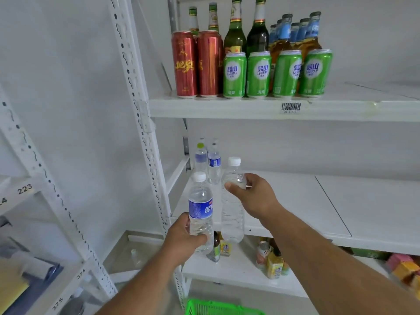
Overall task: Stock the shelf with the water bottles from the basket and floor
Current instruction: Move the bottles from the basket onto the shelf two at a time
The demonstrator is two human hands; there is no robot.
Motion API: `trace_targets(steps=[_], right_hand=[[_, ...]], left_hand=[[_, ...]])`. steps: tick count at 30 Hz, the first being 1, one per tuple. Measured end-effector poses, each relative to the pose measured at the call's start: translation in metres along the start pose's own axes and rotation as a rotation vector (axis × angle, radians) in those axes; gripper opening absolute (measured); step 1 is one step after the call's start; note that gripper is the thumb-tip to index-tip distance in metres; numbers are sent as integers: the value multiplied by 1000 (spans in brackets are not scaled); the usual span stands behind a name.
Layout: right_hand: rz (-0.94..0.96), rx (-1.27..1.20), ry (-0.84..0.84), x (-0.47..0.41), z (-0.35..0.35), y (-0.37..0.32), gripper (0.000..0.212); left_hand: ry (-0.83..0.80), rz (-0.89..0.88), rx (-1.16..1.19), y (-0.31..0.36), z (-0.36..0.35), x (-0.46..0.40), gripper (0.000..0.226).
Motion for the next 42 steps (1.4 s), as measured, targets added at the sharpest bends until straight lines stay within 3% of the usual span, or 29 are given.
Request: trace_targets(steps=[15, 30, 42], right_hand=[[-74, 72, 80, -137, -41, 42, 27], [-108, 93, -11, -248, -71, 91, 34], [-118, 106, 9, -296, -90, 128, 19]], left_hand=[[-40, 4, -45, -27, 7, -168, 54], [50, 42, -149, -39, -1, -272, 62], [98, 8, -180, -59, -13, -330, 67]])
Point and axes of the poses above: each hand's wrist, its own x-axis away from the middle knuckle, its own z-axis out of the back of the hand, y = z × x, the point moved 10 cm from there along -x, towards the middle knuckle, and after that the axes turned 6 degrees about -x, right-handed, at the moved point
